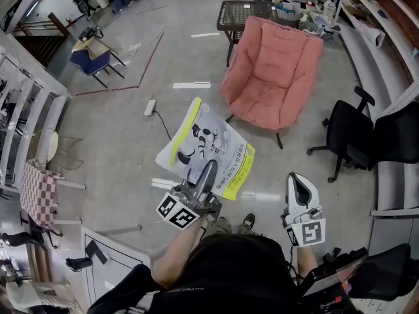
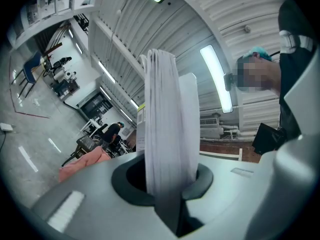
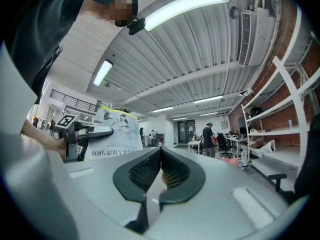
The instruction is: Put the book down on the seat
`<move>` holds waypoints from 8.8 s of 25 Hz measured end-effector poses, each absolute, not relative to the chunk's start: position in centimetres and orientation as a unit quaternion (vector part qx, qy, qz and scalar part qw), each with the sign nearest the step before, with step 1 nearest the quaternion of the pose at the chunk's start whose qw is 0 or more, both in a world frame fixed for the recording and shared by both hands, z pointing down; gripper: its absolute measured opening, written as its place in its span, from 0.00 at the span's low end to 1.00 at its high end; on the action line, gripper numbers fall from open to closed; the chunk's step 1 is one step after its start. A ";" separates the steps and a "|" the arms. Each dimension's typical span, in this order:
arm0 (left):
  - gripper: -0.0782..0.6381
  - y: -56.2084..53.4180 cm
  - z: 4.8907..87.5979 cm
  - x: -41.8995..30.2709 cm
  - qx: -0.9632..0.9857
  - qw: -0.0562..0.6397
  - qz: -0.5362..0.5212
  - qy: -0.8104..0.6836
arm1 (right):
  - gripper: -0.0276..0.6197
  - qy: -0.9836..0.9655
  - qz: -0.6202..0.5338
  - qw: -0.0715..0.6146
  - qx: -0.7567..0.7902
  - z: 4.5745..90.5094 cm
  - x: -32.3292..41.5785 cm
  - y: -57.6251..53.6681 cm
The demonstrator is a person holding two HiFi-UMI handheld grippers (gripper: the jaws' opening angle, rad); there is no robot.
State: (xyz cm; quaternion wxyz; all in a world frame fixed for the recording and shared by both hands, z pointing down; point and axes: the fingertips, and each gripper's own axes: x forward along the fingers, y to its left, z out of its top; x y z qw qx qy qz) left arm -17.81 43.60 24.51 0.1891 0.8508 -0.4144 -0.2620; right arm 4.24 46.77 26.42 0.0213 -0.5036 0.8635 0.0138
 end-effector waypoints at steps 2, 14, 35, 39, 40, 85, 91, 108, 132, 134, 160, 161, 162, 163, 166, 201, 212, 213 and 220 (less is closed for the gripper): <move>0.20 43.2 24.6 -18.1 0.852 0.191 -0.259 -0.412 | 0.06 0.864 0.013 0.020 -0.503 26.4 3.9 46.4; 0.20 35.3 23.6 -21.6 0.872 0.211 -0.261 -0.357 | 0.06 0.850 0.012 0.009 -0.526 25.0 -1.6 39.8; 0.20 24.4 24.7 -18.7 0.879 0.233 -0.245 -0.337 | 0.07 0.844 0.013 0.004 -0.536 26.0 -0.2 29.8; 0.20 23.0 24.6 -17.2 0.874 0.232 -0.245 -0.349 | 0.07 0.847 0.009 0.013 -0.531 26.2 1.4 28.1; 0.20 22.6 24.7 -16.9 0.872 0.232 -0.245 -0.353 | 0.07 0.849 0.008 0.014 -0.528 26.3 1.7 27.7; 0.20 -12.4 29.9 -7.3 0.872 0.298 -0.220 -0.321 | 0.09 0.861 -0.093 -0.018 -0.500 34.6 6.4 -6.2; 0.20 -14.2 29.5 -5.9 0.872 0.289 -0.231 -0.319 | 0.11 0.871 -0.107 -0.022 -0.479 35.3 7.0 -8.6; 0.20 -23.4 31.5 -7.9 0.884 0.310 -0.274 -0.218 | 0.46 0.780 -0.460 0.248 -0.345 41.7 4.0 -16.7; 0.34 -20.0 37.5 -2.6 0.934 0.300 -0.165 -0.099 | 0.17 0.782 -0.455 0.356 -0.232 38.3 8.3 -16.3; 0.38 -19.7 36.9 -3.5 0.936 0.311 -0.154 -0.061 | 0.17 0.796 -0.449 0.339 -0.225 37.5 8.6 -16.3; 0.21 -21.2 39.4 -8.2 0.939 0.328 -0.041 0.093 | 0.17 0.802 -0.518 0.264 -0.135 39.5 9.3 -15.1; 0.21 -21.7 40.4 -7.9 0.938 0.336 -0.030 0.080 | 0.17 0.790 -0.534 0.265 -0.144 40.5 9.6 -15.5; 0.22 -22.1 41.8 -7.6 0.937 0.342 -0.015 0.066 | 0.17 0.780 -0.547 0.262 -0.155 41.6 9.9 -15.9; 0.22 -22.4 43.2 -7.5 0.936 0.347 0.003 0.053 | 0.17 0.773 -0.556 0.255 -0.169 42.9 10.0 -16.2; 0.23 -22.8 48.1 -7.7 0.931 0.363 0.040 0.017 | 0.17 0.762 -0.566 0.229 -0.216 47.1 9.6 -16.7; 0.33 -31.2 83.7 -6.3 0.867 0.424 0.093 -0.245 | 0.31 0.680 -0.579 0.143 -0.426 83.9 11.4 -24.3; 0.36 -38.6 93.2 -3.4 0.846 0.401 0.115 -0.331 | 0.36 0.620 -0.582 0.116 -0.514 94.6 15.2 -29.9; 0.36 -39.0 93.9 -3.2 0.845 0.400 0.116 -0.336 | 0.37 0.618 -0.579 0.109 -0.520 95.2 15.5 -30.3; 0.36 -40.1 96.0 -3.3 0.825 0.391 0.131 -0.385 | 0.43 0.608 -0.561 0.054 -0.559 98.5 16.1 -32.1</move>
